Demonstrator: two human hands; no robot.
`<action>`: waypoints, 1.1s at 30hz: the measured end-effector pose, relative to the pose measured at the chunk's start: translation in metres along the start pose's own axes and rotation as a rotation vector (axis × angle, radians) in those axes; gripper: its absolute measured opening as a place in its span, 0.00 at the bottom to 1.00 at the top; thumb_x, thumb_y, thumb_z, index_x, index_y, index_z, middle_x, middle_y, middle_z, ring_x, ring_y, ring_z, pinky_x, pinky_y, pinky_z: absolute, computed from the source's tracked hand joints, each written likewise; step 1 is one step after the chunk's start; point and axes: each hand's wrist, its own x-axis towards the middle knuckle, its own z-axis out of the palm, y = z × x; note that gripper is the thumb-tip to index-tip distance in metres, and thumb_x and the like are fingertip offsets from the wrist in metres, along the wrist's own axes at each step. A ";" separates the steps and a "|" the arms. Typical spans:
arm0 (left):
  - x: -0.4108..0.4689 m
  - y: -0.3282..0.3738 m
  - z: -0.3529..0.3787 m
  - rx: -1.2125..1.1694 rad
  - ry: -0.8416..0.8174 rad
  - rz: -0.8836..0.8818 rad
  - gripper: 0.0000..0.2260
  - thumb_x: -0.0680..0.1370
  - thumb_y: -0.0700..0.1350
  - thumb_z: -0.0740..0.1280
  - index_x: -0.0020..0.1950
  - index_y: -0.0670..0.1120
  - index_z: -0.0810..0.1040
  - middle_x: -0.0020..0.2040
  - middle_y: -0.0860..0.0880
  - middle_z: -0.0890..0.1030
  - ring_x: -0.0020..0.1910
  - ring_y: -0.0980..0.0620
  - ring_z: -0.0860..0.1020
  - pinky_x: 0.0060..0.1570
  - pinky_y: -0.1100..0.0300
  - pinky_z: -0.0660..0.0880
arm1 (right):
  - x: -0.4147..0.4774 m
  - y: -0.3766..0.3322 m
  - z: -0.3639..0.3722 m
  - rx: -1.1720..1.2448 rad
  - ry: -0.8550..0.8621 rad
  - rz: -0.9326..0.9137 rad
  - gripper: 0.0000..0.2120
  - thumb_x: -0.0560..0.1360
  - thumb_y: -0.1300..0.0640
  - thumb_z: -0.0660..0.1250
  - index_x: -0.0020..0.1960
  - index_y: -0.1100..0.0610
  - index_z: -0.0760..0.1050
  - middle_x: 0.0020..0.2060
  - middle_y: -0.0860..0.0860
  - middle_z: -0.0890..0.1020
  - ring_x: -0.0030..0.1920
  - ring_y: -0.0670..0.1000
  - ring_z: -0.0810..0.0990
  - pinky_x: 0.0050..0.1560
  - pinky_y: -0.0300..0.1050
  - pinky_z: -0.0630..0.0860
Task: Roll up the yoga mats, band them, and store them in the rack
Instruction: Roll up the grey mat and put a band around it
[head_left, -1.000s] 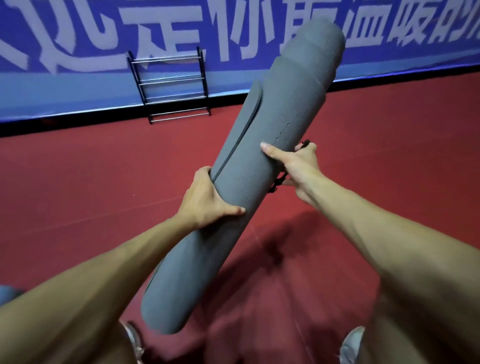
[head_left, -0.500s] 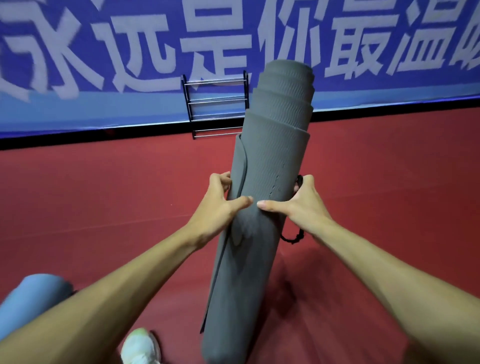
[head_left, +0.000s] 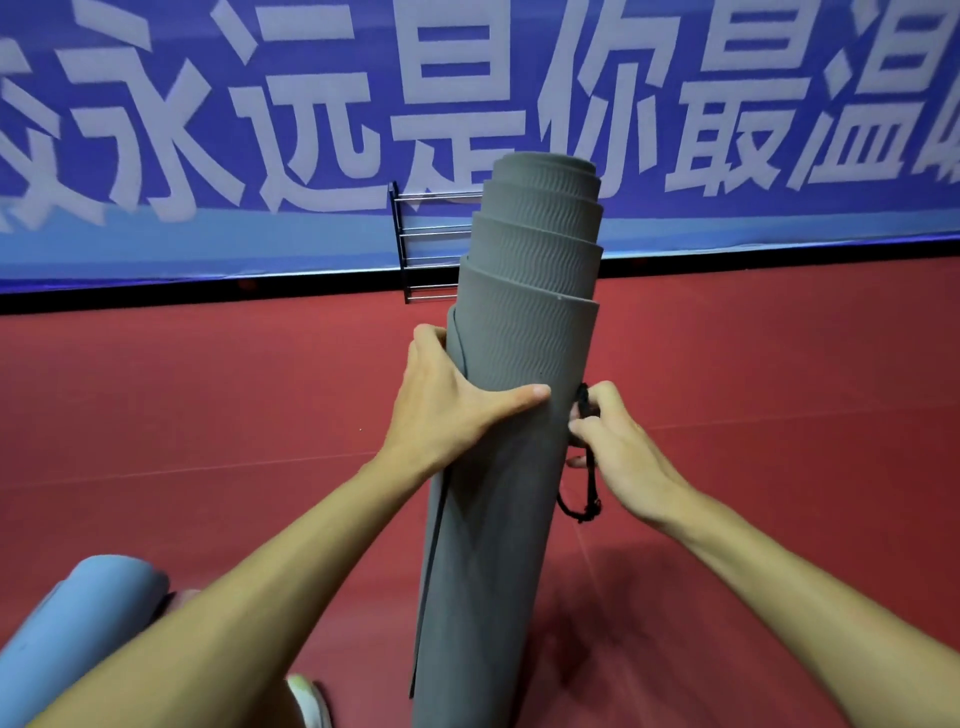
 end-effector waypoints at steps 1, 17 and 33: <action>0.002 -0.002 -0.005 -0.017 0.000 -0.003 0.39 0.56 0.61 0.80 0.56 0.48 0.64 0.56 0.52 0.74 0.54 0.55 0.75 0.53 0.58 0.73 | 0.000 0.001 0.000 0.022 -0.005 -0.018 0.03 0.70 0.49 0.55 0.43 0.43 0.66 0.45 0.53 0.79 0.49 0.60 0.79 0.52 0.66 0.75; -0.004 -0.017 -0.038 -0.129 -0.087 0.067 0.46 0.57 0.57 0.82 0.70 0.52 0.67 0.60 0.58 0.77 0.56 0.62 0.76 0.57 0.62 0.74 | -0.004 -0.076 -0.030 -0.001 0.160 -0.390 0.38 0.63 0.45 0.77 0.66 0.32 0.60 0.70 0.37 0.65 0.67 0.46 0.71 0.61 0.47 0.75; -0.014 0.020 -0.018 -0.213 -0.396 -0.026 0.60 0.53 0.71 0.71 0.78 0.51 0.49 0.74 0.48 0.56 0.75 0.51 0.54 0.73 0.47 0.58 | 0.026 -0.115 -0.016 -0.226 0.373 -0.248 0.50 0.62 0.49 0.81 0.70 0.59 0.51 0.70 0.55 0.60 0.70 0.55 0.65 0.68 0.56 0.66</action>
